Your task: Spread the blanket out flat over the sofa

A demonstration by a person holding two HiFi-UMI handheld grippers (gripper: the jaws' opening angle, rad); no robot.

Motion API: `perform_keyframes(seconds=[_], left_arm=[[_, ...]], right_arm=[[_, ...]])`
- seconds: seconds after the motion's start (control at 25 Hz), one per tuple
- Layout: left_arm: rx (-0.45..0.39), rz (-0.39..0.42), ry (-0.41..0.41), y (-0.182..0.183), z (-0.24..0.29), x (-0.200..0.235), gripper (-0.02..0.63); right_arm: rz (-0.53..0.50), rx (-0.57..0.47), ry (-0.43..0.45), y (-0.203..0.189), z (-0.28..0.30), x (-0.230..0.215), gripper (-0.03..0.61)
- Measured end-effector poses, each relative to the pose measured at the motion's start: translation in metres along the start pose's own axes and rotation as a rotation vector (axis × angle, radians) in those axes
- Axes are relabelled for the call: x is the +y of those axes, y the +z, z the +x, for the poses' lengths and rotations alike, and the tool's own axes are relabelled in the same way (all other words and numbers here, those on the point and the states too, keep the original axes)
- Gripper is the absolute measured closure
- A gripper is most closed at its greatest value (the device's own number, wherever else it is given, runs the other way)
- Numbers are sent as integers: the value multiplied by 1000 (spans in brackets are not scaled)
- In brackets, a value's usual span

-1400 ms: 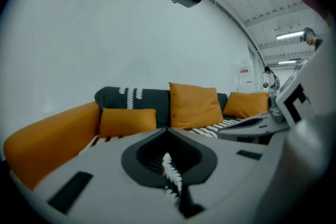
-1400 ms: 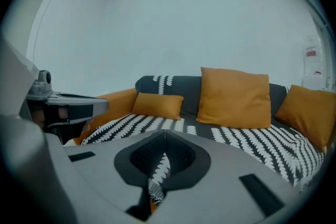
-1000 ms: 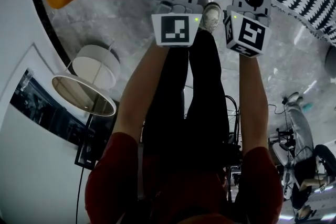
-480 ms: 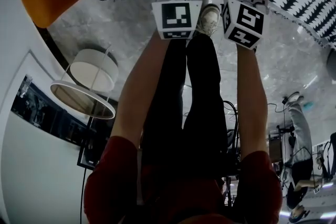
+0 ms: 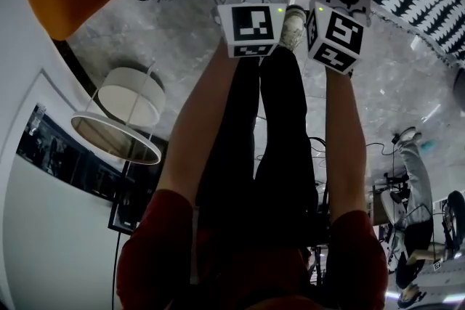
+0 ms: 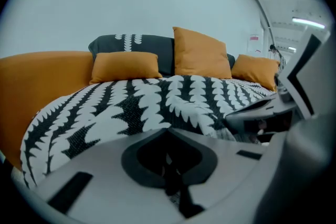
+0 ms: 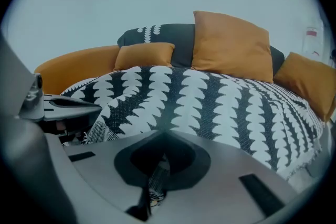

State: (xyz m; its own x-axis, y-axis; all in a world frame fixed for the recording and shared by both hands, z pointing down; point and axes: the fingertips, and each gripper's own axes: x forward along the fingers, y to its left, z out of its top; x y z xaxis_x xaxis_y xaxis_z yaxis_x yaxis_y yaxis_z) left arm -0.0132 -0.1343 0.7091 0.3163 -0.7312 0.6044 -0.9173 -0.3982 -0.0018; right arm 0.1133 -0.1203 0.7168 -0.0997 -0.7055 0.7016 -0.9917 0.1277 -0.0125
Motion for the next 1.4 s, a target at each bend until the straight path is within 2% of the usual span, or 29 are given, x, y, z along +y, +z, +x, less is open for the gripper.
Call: perform_keyframes(seconds=[0.44,0.6,0.84,1.04,1.2,1.4], left_arm=[[24,-4,-19,-30,-15,0,597],[30,-3,-40,-34,-24,-3,598],[95,-47,-102,-35,-45,-14,597],[91,12,-97,-64,-48,-14,598],[101,3,-67,-67,-50,-14,598],[108,-33,-98,-58,-54,-16,597]], right_arm=[[-6,54,6,-40,-18,10,566],[-17,75,-17,-47,-30,8,566],[-42,174,-72,-48,-59,1,566],[-15,162,-82,-75,-50,5,566],[-6,157,-60,-78,-49,3,566],[3,161,-87,-69,-62,1,566]])
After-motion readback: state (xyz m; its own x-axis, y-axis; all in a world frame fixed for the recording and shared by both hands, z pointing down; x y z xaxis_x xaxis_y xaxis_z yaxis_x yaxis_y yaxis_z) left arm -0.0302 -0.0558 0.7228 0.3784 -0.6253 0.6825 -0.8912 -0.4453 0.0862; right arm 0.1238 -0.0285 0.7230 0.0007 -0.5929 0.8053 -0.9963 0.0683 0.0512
